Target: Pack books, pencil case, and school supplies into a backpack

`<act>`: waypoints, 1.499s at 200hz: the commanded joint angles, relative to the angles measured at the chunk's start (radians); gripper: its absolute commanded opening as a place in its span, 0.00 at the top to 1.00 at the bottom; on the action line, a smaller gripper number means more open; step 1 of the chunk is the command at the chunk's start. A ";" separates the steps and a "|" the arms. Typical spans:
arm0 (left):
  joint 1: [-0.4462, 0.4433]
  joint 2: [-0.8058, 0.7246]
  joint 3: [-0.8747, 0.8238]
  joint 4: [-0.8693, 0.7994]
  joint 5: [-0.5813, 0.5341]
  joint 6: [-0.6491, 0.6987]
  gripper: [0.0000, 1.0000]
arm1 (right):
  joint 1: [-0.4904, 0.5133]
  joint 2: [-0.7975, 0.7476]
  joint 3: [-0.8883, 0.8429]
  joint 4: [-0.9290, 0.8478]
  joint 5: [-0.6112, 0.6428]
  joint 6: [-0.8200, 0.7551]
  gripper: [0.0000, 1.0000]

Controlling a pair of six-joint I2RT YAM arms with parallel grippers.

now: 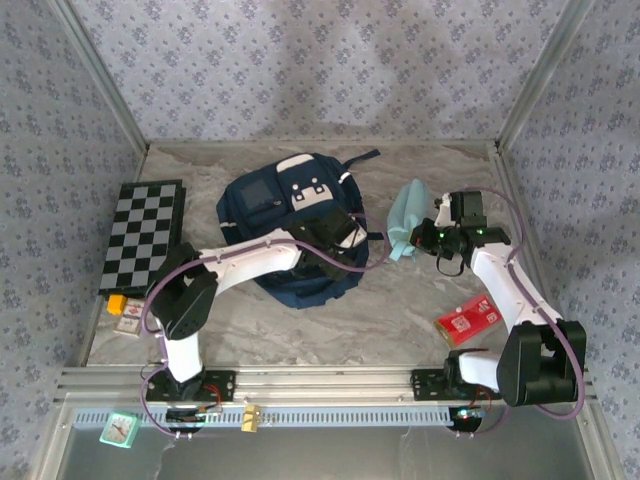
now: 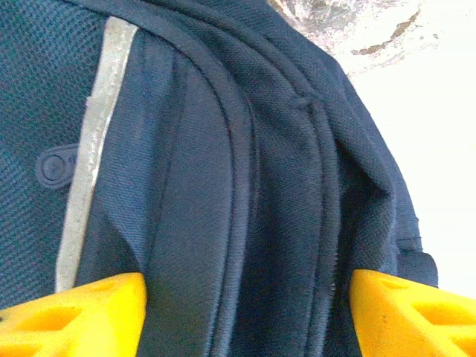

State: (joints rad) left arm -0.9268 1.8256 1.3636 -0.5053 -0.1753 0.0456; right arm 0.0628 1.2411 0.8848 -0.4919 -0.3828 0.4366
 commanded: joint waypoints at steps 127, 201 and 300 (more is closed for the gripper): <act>0.052 0.080 0.059 -0.030 0.136 0.008 0.85 | -0.008 -0.067 0.031 -0.050 -0.011 -0.010 1.00; 0.038 -0.035 0.089 -0.022 0.059 -0.057 1.00 | -0.008 -0.102 0.052 -0.100 -0.023 -0.032 1.00; 0.022 -0.178 0.260 -0.083 -0.188 -0.229 1.00 | 0.135 -0.156 0.085 -0.251 -0.258 -0.052 1.00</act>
State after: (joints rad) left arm -0.8925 1.6867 1.5379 -0.5812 -0.2817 -0.1192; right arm 0.1238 1.0897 0.9398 -0.7116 -0.5529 0.3977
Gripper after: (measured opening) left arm 0.054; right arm 0.057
